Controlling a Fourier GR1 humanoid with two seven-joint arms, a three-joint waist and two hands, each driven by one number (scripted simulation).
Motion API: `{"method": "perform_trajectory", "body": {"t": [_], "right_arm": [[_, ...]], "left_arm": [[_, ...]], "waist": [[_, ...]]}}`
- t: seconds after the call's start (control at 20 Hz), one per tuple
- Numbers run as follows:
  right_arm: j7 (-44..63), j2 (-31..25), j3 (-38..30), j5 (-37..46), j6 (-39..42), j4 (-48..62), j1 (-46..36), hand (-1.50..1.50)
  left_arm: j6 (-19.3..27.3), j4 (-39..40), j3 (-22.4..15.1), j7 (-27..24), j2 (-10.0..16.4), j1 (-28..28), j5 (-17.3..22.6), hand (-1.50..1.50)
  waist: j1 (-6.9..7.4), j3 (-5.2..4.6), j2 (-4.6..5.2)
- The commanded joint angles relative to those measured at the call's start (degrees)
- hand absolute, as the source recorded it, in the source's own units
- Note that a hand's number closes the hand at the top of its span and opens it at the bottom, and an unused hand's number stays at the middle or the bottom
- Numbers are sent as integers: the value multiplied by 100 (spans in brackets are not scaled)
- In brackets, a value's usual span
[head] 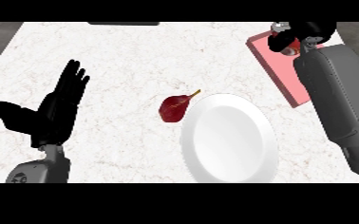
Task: Pick the can from the plate and place it in the cardboard box
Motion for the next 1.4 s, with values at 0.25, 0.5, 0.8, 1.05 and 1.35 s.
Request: {"method": "perform_trajectory", "body": {"t": [0.25,0.5,0.8,1.05,1.35], "right_arm": [[-1013,-355,-487,-240,316,2164,-295,-150],[-1682,-232,-929,-534,-1213,1811,-284,-150],[-2585,-82,-1813,-1549,-1914,1641,-587,-150],[-2648,51,-2674,-2768,-1393,1410,-535,-150],[-2800,73,-3497,-3860,-1163,1371,-567,-150]], "left_arm": [[-135,13,86,19,81,23,124,0],[-30,-111,140,84,118,-9,67,0],[105,-113,-51,242,-88,-187,14,0],[163,-120,-151,-79,-203,224,-169,0],[53,-202,-27,13,-47,189,-65,0]], "waist": [[48,8,19],[17,15,8],[2,18,9],[-106,13,-50],[-60,9,-34]]}}
